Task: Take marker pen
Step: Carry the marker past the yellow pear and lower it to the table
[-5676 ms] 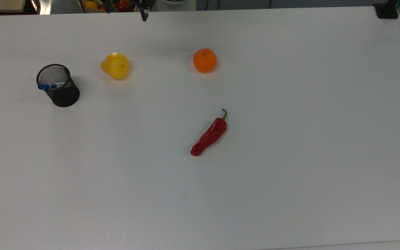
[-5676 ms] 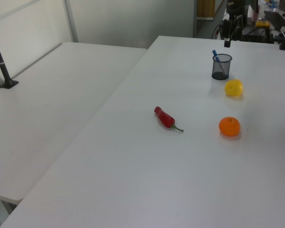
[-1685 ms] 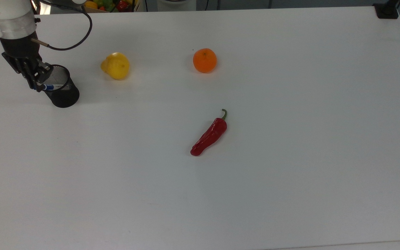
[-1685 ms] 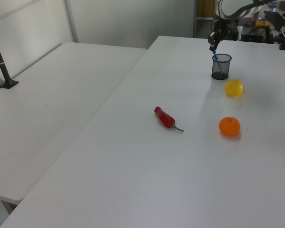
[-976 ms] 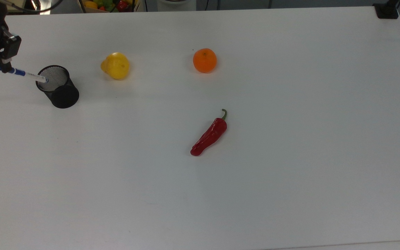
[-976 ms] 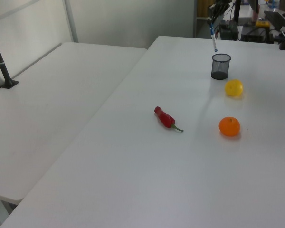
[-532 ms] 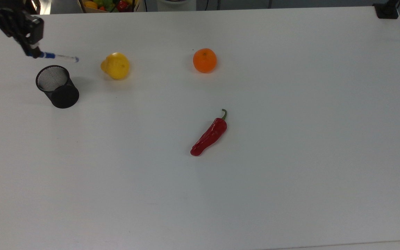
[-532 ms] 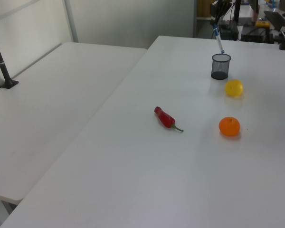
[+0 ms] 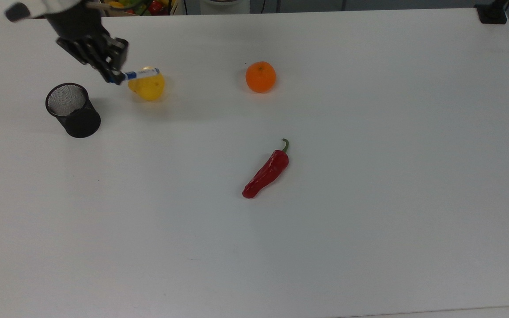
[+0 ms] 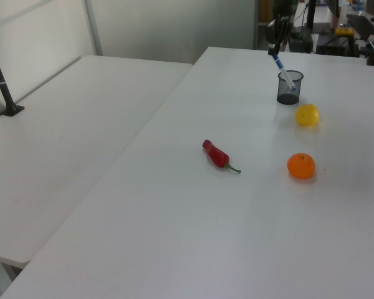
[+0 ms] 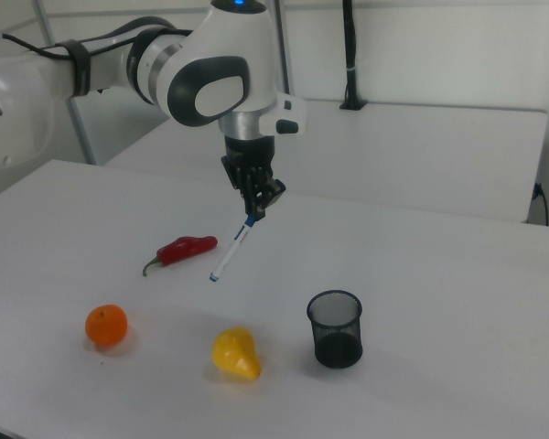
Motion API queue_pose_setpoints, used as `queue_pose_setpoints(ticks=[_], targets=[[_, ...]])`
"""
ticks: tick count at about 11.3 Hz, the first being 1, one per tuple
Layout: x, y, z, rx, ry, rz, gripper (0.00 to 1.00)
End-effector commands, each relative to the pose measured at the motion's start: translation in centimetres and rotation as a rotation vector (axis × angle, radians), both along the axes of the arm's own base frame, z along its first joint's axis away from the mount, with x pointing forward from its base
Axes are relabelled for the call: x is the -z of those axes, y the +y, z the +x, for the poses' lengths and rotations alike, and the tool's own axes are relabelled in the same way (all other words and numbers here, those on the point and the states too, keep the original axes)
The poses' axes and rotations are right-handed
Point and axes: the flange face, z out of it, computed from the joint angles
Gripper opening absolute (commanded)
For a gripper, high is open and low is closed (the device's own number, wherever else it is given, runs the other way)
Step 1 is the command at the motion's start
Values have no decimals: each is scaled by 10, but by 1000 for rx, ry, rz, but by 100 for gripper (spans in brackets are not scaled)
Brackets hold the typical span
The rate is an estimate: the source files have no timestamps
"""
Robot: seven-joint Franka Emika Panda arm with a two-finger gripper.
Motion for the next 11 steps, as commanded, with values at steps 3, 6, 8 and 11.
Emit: queue_pose_setpoints(ticks=[3,6,8,11], targets=[[62,76,24,-89,135,-88,16],[102,109,33,-121,198,-146,16],[129,131,37,-167,233,-193,19],[152,147,37,-184,267,-225,25]])
